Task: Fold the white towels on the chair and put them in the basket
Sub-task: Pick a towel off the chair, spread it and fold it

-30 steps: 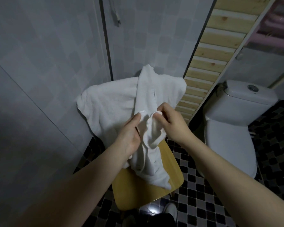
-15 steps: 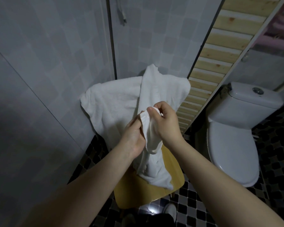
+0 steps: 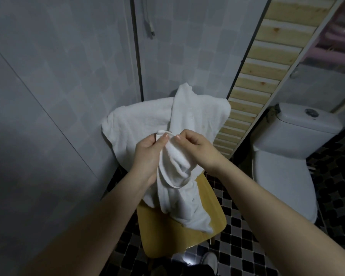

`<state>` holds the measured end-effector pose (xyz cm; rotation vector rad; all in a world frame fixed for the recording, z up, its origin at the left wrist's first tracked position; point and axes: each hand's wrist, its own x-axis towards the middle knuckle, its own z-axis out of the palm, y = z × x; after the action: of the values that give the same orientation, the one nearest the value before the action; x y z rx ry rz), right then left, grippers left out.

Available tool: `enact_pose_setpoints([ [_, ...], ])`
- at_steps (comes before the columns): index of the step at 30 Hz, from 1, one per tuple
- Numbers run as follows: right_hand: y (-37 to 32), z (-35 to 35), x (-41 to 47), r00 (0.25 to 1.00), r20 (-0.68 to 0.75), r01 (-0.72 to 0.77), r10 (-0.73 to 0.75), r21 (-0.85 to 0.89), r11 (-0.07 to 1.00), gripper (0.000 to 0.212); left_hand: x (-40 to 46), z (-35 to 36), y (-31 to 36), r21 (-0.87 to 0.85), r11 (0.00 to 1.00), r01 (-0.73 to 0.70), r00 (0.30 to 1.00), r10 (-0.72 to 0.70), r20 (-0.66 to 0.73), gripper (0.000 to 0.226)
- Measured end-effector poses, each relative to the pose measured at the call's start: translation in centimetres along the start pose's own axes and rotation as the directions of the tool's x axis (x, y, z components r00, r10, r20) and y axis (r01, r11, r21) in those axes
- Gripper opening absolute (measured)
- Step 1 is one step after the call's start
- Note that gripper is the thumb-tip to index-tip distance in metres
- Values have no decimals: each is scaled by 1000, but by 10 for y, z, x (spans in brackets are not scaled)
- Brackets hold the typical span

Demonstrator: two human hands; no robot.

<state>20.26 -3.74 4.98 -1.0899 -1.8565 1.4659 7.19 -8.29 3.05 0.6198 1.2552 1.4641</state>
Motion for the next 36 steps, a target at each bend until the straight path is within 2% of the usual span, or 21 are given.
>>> enact_pose_setpoints([
  [2, -10, -11, 1, 990, 137, -36, 24, 86, 996, 21, 3, 5, 19, 20, 997, -78, 996, 77, 32, 18],
  [4, -24, -23, 3, 964, 258, -85, 62, 79, 993, 17, 7, 12, 41, 8, 988, -155, 986, 155, 65, 21],
  [8, -54, -44, 15, 915, 376, -75, 146, -196, 978, 11, 11, 28, 90, -78, 963, -258, 956, 266, 125, 25],
  [12, -76, -66, 34, 972, 227, 84, 62, -584, 808, 28, 9, 38, 131, -161, 928, -336, 928, 356, 111, 25],
  [14, -92, -80, 38, 991, 121, 126, -62, -644, 755, 29, 9, 40, 151, -198, 904, -378, 911, 402, 96, 23],
  [16, -115, -91, 39, 969, -49, 162, -243, -615, 772, 28, 10, 42, 171, -207, 878, -431, 891, 450, 53, 21],
  [17, -126, -96, 40, 919, -166, 195, -357, -596, 779, 28, 10, 44, 181, -196, 865, -461, 879, 476, 31, 20],
  [19, -144, -98, 40, 737, -388, 307, -553, -536, 786, 30, 9, 47, 198, -154, 844, -514, 853, 522, 15, 19],
  [20, -151, -96, 38, 663, -457, 389, -593, -466, 794, 29, 9, 48, 205, -124, 837, -533, 843, 538, 15, 18],
  [21, -154, -93, 36, 650, -481, 456, -588, -373, 808, 28, 9, 47, 210, -99, 832, -546, 836, 549, 6, 18],
  [22, -155, -92, 32, 702, -442, 484, -558, -279, 829, 27, 10, 46, 215, -86, 826, -557, 830, 558, -14, 19],
  [23, -152, -92, 28, 802, -328, 458, -499, -199, 867, 27, 10, 44, 218, -81, 826, -558, 830, 556, -44, 21],
  [24, -148, -95, 25, 902, -161, 380, -401, -143, 914, 25, 11, 43, 220, -78, 831, -550, 835, 545, -75, 22],
  [25, -143, -98, 21, 960, 27, 279, -277, -116, 953, 21, 11, 43, 219, -69, 841, -537, 842, 530, -99, 23],
  [26, -138, -100, 17, 969, 187, 183, -159, -116, 976, 16, 10, 44, 217, -53, 851, -523, 850, 515, -112, 24],
  [28, -130, -100, 14, 938, 344, 81, -46, -88, 993, 18, 7, 49, 213, -22, 866, -500, 862, 495, -111, 25],
  [31, -127, -102, 11, 920, 392, 0, -9, 24, 1000, 27, 3, 53, 214, -10, 874, -485, 870, 482, -108, 23],
  [32, -128, -102, 10, 922, 388, 11, -2, -21, 1000, 24, 3, 52, 215, -4, 875, -485, 870, 481, -111, 22],
  [34, -133, -105, 13, 968, 249, 97, -6, -354, 930, 7, 2, 52, 214, 5, 878, -478, 874, 476, -95, 20],
  [35, -136, -106, 17, 993, 92, 107, -67, -559, 822, 6, 1, 52, 211, -4, 881, -473, 878, 471, -81, 19],
  [36, -138, -108, 23, 976, -68, 99, -207, -707, 700, 10, 0, 52, 206, -22, 881, -472, 880, 469, -68, 17],
])
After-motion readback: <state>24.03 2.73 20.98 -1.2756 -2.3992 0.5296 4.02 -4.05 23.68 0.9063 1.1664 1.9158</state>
